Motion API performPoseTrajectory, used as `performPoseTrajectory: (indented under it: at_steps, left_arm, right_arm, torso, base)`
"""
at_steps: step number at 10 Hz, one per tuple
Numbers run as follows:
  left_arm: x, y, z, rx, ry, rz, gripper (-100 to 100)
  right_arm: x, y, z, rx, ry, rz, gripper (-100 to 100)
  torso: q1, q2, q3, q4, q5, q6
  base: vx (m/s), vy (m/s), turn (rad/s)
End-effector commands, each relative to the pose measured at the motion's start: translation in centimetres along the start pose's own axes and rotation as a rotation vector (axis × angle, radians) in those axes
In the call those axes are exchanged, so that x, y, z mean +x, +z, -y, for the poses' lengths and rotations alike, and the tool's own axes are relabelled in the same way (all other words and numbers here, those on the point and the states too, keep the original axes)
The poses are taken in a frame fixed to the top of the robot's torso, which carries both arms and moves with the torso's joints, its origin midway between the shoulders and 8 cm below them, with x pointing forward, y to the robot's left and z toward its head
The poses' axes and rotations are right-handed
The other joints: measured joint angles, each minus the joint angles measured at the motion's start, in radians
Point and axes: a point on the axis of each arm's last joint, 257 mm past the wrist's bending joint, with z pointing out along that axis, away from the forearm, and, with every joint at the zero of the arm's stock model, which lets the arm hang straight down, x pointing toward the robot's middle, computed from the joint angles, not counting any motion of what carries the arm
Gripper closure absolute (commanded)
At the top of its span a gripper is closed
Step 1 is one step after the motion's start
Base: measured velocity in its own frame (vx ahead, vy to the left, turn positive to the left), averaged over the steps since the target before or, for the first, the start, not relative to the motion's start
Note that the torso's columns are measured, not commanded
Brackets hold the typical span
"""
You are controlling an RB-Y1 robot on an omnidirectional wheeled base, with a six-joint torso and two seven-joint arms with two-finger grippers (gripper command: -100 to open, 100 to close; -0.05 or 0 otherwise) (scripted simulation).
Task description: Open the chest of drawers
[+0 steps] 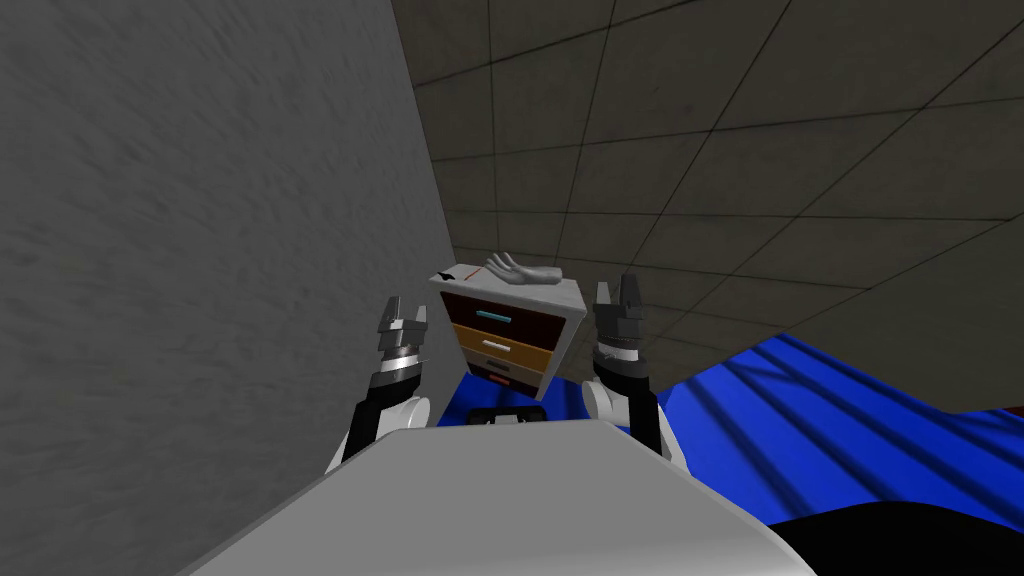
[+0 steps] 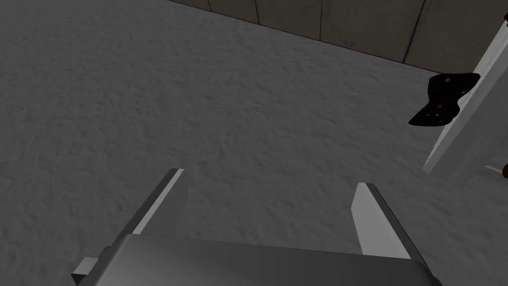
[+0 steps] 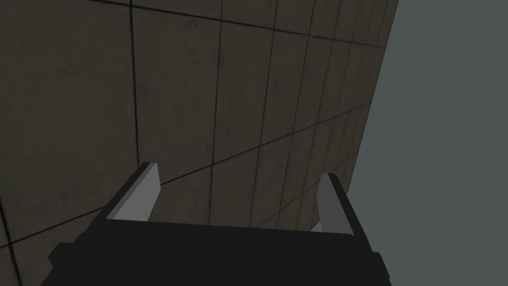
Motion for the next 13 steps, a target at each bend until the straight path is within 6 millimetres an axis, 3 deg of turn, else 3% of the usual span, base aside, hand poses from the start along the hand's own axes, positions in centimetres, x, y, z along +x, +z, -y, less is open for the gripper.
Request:
performPoseTrajectory:
  at_steps: [1,2,3,5,13]
  left_arm:
    - [0.0,0.0,0.0,0.000,0.000,0.000,0]
    - [0.0,0.0,0.0,0.000,0.000,0.000,0]
    - [0.3,-0.1,-0.6,-0.011,0.011,-0.028,-100]
    - [0.7,-0.4,-1.7,-0.032,0.025,-0.065,-100]
    - [1.4,-2.2,-8.8,-0.138,0.033,-0.135,-100]
  right_arm:
    - [0.0,0.0,0.0,0.000,0.000,0.000,0]
    - [0.0,0.0,0.0,0.000,0.000,0.000,0]
    - [0.0,0.0,0.0,0.000,0.000,0.000,0]
    - [0.0,0.0,0.0,0.001,0.000,0.000,0]
    - [0.0,0.0,0.0,0.001,0.000,0.000,0]
  torso:
    - [0.000,0.074,-0.148,0.074,0.000,0.000]
    - [0.000,0.148,-0.295,0.148,0.000,0.000]
    - [0.000,0.221,-0.443,0.221,0.000,0.000]
    - [0.000,0.264,-0.531,0.264,0.000,0.000]
    - [0.000,0.268,-0.537,0.268,0.000,0.000]
  base:
    - [0.000,0.000,0.000]
    - [0.000,0.000,0.000]
    - [0.007,0.001,-0.011]
    - [0.004,0.004,-0.029]
    - [0.009,0.008,-0.037]
